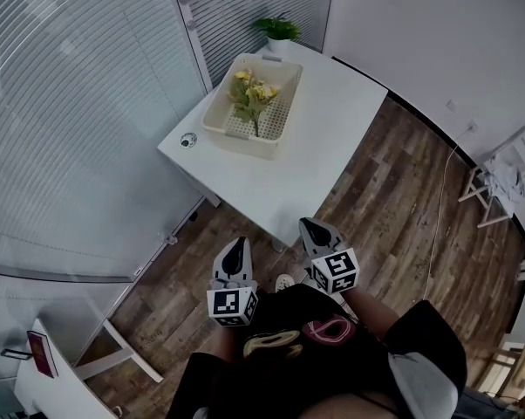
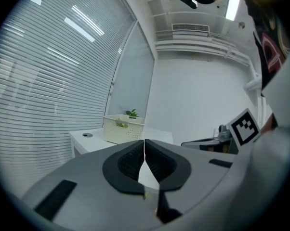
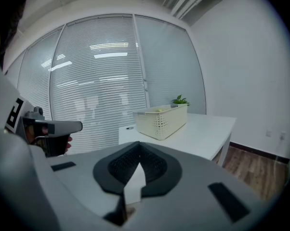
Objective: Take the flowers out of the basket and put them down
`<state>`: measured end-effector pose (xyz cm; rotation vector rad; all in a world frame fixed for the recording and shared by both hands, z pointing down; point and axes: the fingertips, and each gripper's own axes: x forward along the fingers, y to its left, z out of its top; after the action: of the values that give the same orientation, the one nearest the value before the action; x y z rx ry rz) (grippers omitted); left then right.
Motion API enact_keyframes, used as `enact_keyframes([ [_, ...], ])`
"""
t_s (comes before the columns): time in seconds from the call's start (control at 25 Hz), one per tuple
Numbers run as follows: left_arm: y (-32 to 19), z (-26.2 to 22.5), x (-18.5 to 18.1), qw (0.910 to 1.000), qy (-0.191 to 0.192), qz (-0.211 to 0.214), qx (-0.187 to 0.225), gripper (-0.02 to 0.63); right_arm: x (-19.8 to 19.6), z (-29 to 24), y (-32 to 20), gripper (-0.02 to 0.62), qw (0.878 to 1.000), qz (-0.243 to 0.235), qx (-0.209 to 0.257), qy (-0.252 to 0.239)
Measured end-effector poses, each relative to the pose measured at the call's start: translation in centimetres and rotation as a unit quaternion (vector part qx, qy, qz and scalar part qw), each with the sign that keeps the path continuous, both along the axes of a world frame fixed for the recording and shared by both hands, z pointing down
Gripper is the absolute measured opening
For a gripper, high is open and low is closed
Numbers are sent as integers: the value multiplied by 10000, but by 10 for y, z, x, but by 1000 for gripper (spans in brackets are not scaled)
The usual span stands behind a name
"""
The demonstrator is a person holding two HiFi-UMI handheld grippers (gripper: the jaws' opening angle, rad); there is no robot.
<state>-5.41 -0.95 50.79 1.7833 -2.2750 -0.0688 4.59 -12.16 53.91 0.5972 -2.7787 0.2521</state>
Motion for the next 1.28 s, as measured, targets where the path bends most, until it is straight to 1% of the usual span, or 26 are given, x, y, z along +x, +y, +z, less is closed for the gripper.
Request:
enact_keyframes([
  [0.28, -23, -2, -6, 9999, 19, 125, 70, 18, 0, -2, -19, 11, 9998, 166, -40, -44],
  [0.48, -35, -2, -23, 9995, 41, 275, 151, 18, -8, -4, -28, 11, 9989, 441, -117, -107],
  [0.76, -63, -15, -66, 9982, -29, 541, 265, 18, -47, -26, -48, 11, 9969, 729, -149, -264],
  [1.08, -87, -14, -118, 9967, -41, 795, 156, 18, -92, -36, -77, 11, 9923, 1213, -138, -225],
  [1.16, -93, -15, -129, 9960, -51, 879, 157, 18, -100, -43, -88, 12, 9901, 1378, -94, -237],
  [1.28, -101, -15, -148, 9949, -66, 987, 180, 18, -109, -58, -107, 12, 9848, 1690, -20, -400],
])
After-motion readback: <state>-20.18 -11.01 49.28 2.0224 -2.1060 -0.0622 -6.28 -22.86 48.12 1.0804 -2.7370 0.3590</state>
